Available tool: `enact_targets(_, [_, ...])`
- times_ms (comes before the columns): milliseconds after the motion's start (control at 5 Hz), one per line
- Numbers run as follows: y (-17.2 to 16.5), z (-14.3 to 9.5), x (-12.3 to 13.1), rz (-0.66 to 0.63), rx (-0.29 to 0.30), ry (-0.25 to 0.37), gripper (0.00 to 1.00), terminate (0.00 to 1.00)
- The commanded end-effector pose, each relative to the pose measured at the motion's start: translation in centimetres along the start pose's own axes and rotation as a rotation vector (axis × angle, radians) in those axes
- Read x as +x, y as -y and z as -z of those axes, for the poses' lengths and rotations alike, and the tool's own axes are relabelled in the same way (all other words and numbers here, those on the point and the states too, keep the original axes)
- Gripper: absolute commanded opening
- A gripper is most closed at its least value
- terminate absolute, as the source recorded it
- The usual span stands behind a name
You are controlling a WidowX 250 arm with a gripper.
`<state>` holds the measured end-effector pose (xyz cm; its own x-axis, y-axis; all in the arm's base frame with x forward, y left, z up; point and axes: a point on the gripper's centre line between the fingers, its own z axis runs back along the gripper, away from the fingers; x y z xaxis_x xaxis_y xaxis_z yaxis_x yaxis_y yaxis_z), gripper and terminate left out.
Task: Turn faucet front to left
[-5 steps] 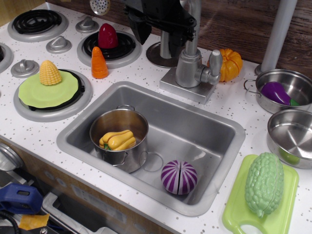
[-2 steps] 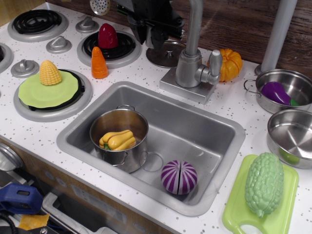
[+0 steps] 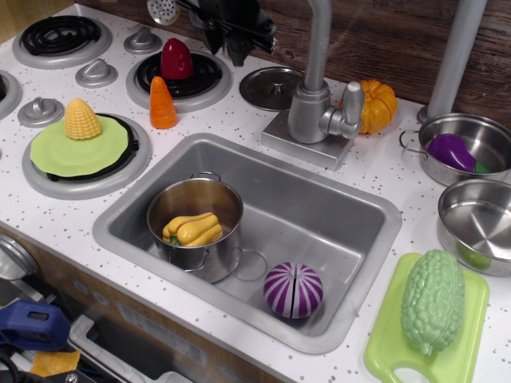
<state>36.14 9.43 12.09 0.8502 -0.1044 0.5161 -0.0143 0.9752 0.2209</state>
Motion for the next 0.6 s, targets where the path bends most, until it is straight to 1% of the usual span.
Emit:
enact_targets(0, [-3.3, 0.8, 1.5, 0.079, 0.024, 0.06, 0.0, 0.0])
enact_targets(200, [-4.6, 1.9, 2.3, 0.103, 0.023, 0.082, 0.0, 0.0])
enact_targets(400, [-5.5, 2.9, 3.0, 0.141, 0.027, 0.119, 0.0, 1.0])
